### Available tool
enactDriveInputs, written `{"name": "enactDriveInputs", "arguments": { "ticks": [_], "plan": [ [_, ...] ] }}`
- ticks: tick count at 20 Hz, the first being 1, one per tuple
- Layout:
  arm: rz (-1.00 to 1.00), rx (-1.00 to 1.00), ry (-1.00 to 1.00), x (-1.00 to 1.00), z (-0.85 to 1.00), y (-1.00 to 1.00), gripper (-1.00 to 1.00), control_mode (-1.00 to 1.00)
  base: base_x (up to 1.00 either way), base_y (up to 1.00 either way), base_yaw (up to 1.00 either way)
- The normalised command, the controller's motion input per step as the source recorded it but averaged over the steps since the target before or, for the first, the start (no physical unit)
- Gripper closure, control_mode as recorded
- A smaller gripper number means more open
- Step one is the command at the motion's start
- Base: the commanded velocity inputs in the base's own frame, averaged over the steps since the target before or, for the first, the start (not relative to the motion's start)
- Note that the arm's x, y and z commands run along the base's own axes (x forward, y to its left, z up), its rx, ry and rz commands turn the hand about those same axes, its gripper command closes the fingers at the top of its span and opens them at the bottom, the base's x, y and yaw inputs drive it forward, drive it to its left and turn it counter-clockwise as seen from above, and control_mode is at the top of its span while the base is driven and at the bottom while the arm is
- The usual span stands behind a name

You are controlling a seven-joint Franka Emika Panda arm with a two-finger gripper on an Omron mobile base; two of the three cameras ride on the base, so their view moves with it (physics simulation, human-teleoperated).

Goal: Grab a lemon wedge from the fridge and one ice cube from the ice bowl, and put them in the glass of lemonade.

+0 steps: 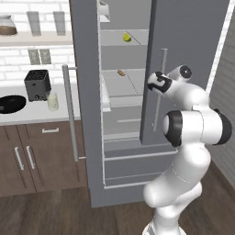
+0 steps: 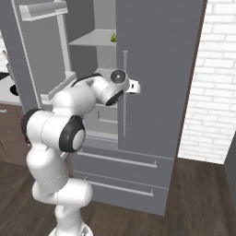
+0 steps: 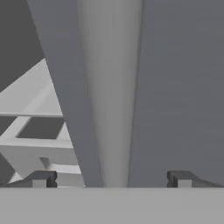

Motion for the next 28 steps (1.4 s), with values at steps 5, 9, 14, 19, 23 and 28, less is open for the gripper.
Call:
{"name": "enactDriveInputs", "arguments": {
  "ticks": [5, 9, 14, 19, 23, 28],
  "plan": [
    [0.00, 0.00, -0.05, 0.21, -0.05, -0.16, -1.00, -1.00, 0.00, 0.00, 0.00],
    [0.00, -0.01, -0.02, 0.18, -0.01, -0.01, -1.00, -1.00, 0.00, 0.00, 0.00],
    [0.00, -0.03, -0.02, 0.22, -0.06, 0.00, 1.00, -1.00, 0.00, 0.00, 0.00],
    [0.00, -0.04, -0.04, 0.19, -0.09, 0.00, 1.00, -1.00, 0.00, 0.00, 0.00],
    [-0.06, 0.00, -0.01, -0.22, 0.00, -0.08, 1.00, -1.00, 0.00, 0.00, 0.00],
    [-0.26, 0.00, -0.07, -0.91, 0.08, -0.53, 1.00, -1.00, 0.00, 0.00, 0.00]
  ]
}}
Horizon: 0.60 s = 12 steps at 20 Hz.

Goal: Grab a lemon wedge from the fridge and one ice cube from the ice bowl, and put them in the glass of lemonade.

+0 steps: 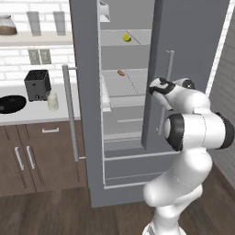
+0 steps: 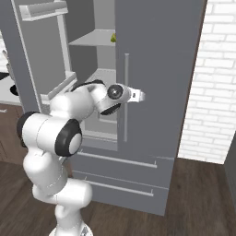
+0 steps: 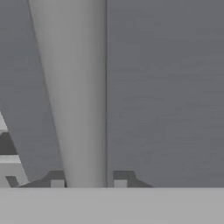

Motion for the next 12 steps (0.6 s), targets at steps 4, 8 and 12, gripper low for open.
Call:
{"name": "enactDriveInputs", "arguments": {
  "ticks": [4, 8, 12],
  "plan": [
    [-0.33, 0.00, -0.12, -1.00, 0.38, -0.69, 1.00, -1.00, 0.00, 0.00, 0.00],
    [-0.34, 0.02, -0.24, -1.00, 0.91, -0.58, -1.00, -1.00, 0.00, 0.00, 0.00],
    [-0.25, 0.04, -0.25, -0.93, 1.00, -0.20, -1.00, -1.00, 0.00, 0.00, 0.00]
  ]
}}
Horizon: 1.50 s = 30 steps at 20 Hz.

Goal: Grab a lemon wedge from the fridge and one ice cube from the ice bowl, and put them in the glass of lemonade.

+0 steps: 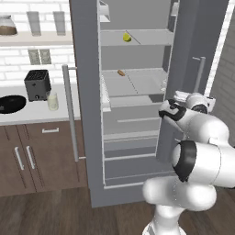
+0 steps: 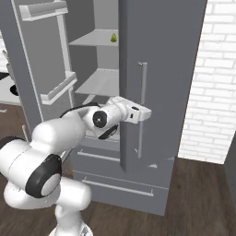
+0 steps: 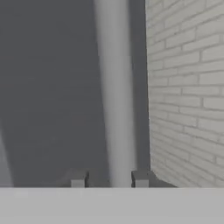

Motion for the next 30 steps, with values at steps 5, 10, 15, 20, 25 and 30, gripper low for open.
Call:
{"name": "enactDriveInputs", "arguments": {
  "ticks": [5, 10, 15, 20, 25, 30],
  "plan": [
    [-0.16, 0.14, -0.10, -0.86, 1.00, -0.02, -1.00, -1.00, 0.00, 0.00, 0.00],
    [-0.09, 0.14, 0.07, -0.75, 1.00, 0.26, -1.00, -1.00, 0.00, 0.00, 0.00],
    [-0.02, 0.13, 0.25, -0.46, 1.00, 0.51, -1.00, -1.00, 0.00, 0.00, 0.00],
    [0.00, 0.07, 0.40, -0.03, 1.00, 0.85, -1.00, -1.00, 0.00, 0.00, 0.00],
    [0.00, 0.05, 0.18, 0.04, 0.47, 0.55, -1.00, -1.00, 0.00, 0.00, 0.00],
    [0.00, -0.01, -0.03, 0.60, -0.31, -0.12, -1.00, -1.00, 0.00, 0.00, 0.00]
  ]
}}
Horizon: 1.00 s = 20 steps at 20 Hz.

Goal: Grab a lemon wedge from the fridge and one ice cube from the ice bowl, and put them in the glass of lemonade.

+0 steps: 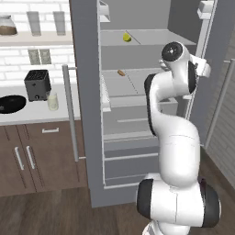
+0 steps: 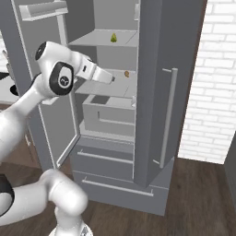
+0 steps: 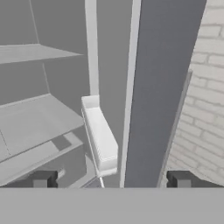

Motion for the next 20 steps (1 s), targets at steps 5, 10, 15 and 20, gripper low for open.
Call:
{"name": "enactDriveInputs", "arguments": {
  "ticks": [5, 10, 15, 20],
  "plan": [
    [0.00, -0.02, 0.00, 0.85, -0.24, -0.05, -1.00, -1.00, 0.00, 0.00, 0.00],
    [0.00, -0.03, 0.00, 0.87, -0.27, -0.08, -1.00, -1.00, 0.00, 0.00, 0.00],
    [-0.07, 0.00, 0.01, 0.63, -0.14, -0.45, -1.00, -1.00, 0.00, 0.00, 0.00],
    [-0.01, 0.00, 0.00, 0.58, -0.11, -0.48, -1.00, -1.00, 0.00, 0.00, 0.00]
  ]
}}
